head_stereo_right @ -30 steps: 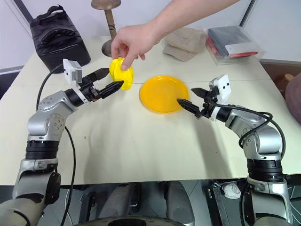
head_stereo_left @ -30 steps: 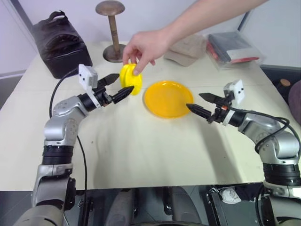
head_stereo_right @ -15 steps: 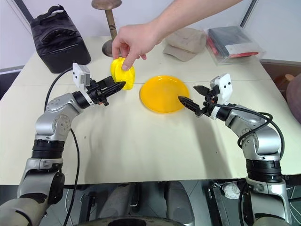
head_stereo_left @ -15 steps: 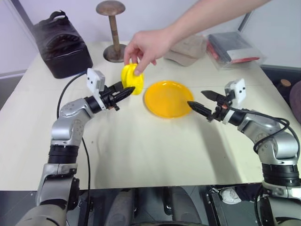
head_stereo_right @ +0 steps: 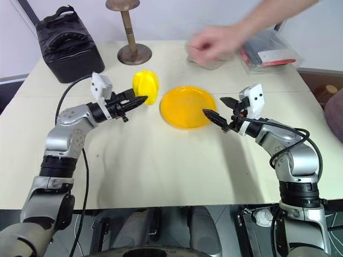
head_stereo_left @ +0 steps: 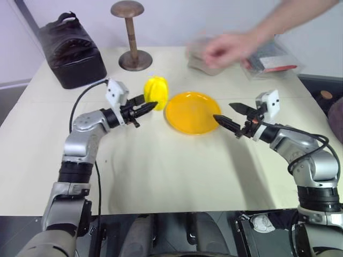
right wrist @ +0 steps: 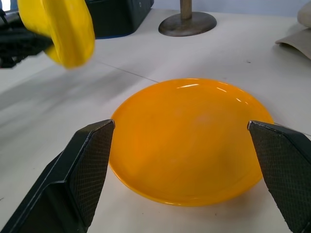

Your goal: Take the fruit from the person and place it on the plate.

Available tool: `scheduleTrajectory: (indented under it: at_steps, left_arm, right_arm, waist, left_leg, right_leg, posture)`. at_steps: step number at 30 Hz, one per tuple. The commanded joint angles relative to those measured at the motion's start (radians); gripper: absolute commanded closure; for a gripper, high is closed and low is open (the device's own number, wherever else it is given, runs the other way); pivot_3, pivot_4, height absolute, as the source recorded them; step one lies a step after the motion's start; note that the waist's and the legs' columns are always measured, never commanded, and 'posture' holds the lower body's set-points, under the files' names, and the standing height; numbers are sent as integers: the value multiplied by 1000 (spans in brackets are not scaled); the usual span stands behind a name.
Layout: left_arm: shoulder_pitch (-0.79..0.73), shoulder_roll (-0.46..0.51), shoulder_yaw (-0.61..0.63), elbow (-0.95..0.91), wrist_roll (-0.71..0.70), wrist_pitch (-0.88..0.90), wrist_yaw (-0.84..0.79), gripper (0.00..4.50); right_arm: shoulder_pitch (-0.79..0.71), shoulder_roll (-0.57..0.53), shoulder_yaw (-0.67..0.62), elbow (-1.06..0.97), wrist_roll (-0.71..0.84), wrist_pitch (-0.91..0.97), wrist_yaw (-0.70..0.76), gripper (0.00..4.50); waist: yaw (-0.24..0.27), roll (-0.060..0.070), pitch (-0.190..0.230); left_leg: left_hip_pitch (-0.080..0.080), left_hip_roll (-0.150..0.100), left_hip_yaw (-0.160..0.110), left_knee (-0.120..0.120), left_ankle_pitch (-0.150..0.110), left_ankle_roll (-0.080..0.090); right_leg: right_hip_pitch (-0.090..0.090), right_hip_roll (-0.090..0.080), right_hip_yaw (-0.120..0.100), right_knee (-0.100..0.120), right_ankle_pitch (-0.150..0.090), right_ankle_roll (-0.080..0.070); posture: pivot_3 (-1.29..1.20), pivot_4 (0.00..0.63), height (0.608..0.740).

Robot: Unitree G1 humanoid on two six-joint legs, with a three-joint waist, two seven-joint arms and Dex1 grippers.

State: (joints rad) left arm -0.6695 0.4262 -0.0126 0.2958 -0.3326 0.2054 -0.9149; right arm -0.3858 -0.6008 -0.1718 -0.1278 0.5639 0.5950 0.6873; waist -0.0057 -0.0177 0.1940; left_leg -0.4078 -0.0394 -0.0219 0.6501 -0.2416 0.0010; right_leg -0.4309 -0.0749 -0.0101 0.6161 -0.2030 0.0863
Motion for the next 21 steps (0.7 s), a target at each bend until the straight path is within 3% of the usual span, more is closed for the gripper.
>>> scheduleTrajectory:
  at_steps: [1,9,16,21]
  left_arm:
    - [-111,-28,-64,129,95,-115,-21,3358]
    - [-367,-125,-186,601,307,-405,-15,3358]
    - [-497,-169,-261,827,465,-590,39,3358]
    - [-526,-185,-264,883,517,-634,65,956]
  right_arm:
    - [-5,17,-21,-9,0,-27,-9,0]
    - [39,43,-33,-64,9,-23,-41,0]
    - [81,68,-39,-103,15,-26,-76,0]
    - [90,79,-45,-112,14,-31,-92,0]
  waist:
    - [2,0,0]
    - [17,0,0]
    - [18,-1,0]
    - [17,-1,0]
  left_leg:
    - [0,0,0,0,0,0]
    - [0,0,1,1,-1,2]
    - [-1,0,1,1,-1,2]
    - [-1,0,1,2,-2,3]
  right_leg:
    - [0,0,0,0,0,0]
    - [0,1,0,0,0,1]
    - [0,1,0,0,1,2]
    - [0,1,0,0,1,2]
  posture:
    - [0,150,740]
    - [0,150,740]
    - [0,150,740]
    - [0,150,740]
